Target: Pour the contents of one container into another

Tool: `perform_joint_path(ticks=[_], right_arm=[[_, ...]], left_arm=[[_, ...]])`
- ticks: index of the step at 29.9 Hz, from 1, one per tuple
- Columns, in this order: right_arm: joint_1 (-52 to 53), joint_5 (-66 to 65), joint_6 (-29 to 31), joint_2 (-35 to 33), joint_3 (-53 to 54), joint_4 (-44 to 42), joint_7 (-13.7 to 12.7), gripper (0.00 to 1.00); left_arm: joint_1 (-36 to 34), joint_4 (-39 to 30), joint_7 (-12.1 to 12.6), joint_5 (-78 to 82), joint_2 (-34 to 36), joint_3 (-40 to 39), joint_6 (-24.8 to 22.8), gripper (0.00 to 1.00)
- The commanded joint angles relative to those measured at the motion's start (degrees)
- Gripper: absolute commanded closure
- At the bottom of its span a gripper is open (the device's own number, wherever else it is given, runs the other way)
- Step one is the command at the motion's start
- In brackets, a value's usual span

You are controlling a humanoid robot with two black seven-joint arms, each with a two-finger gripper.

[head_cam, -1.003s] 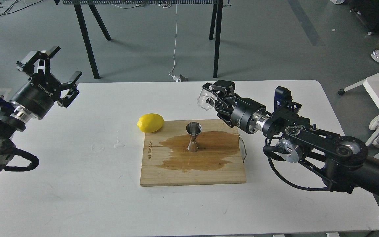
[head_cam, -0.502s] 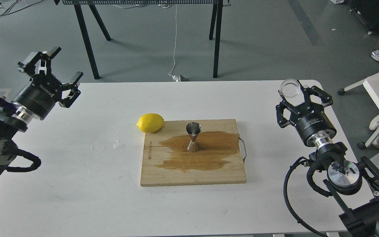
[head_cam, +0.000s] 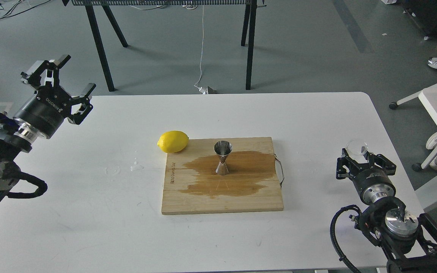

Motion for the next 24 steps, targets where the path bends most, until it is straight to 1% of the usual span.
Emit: perform_joint_path(ticks=[1,6,11,19,24], right_arm=[[0.74,0.41,-1.04,1.05,-0.18,-2.04,-0.21,0.67],[2.06,0.32,-3.33,2.54,-0.44,-3.37,-0.13,0.67],[3.12,0.32,-3.51,3.17,-0.71,-4.77,-0.13,0.65],[3.73,0.23,-3.60,3.69,-1.23,-5.12,-0.39,0.57],[5.23,0.23,-3.60,3.69,-3.17,-6.88,-0.39,0.53]], left_arm=[[0.08,-0.03,0.00,0.08,-0.02,-0.03,0.00,0.10],[0.08,0.05,0.00,-0.01,-0.02,0.06,0.00,0.10],[0.08,-0.03,0.00,0.08,-0.02,0.06,0.00,0.10],[0.08,0.05,0.00,0.08,-0.02,0.06,0.00,0.10],[0.08,0.05,0.00,0.08,-0.02,0.06,0.00,0.10]])
